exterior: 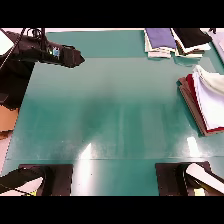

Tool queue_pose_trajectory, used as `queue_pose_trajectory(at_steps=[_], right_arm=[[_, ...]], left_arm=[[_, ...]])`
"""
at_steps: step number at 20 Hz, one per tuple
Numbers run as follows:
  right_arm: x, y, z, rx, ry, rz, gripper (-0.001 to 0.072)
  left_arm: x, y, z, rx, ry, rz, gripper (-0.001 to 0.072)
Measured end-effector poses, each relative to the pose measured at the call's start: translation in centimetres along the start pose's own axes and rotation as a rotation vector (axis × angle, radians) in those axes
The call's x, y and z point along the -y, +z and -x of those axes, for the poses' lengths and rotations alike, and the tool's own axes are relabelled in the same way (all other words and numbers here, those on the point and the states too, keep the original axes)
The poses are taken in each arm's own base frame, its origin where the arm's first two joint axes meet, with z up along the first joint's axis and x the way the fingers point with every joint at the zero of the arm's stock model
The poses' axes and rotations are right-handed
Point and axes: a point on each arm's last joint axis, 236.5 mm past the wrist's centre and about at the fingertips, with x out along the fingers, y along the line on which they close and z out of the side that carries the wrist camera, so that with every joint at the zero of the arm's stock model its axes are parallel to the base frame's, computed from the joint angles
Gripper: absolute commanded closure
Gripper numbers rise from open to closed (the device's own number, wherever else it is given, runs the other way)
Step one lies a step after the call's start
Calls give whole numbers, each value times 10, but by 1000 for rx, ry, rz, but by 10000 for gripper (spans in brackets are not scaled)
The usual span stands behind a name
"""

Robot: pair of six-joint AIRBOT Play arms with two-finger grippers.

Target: Fold the shirts.

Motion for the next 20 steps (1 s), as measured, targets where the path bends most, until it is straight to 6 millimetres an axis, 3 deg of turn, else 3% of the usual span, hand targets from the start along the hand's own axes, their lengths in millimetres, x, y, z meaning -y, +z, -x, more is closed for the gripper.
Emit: queue_pose_trajectory(at_steps=[2, 3, 7, 9, 11, 14, 17, 20], right_arm=[[13, -42, -5, -72, -34, -39, 223], [21, -61, -7, -106, -55, -59, 134], [59, -109, 3, -192, -166, -126, 111], [74, -108, 18, -172, -212, -173, 112], [75, -87, 35, -99, -214, -205, 113], [36, -38, 51, 47, -90, -189, 114], [-47, -4, 56, 122, 135, -93, 116], [-136, -3, 59, 108, 332, 65, 118]], left_arm=[[0, 0, 0, -1, 0, 0, 682], [0, 0, 0, -1, 0, 0, 682], [0, 0, 0, 0, 0, -1, 682], [0, 0, 0, 2, 0, -1, 682], [0, 1, 0, 5, 0, -1, 682], [0, 2, 0, 8, 1, -1, 682], [-1, 3, 0, 14, 4, -2, 682], [-2, 2, 0, 7, 9, -5, 682]])
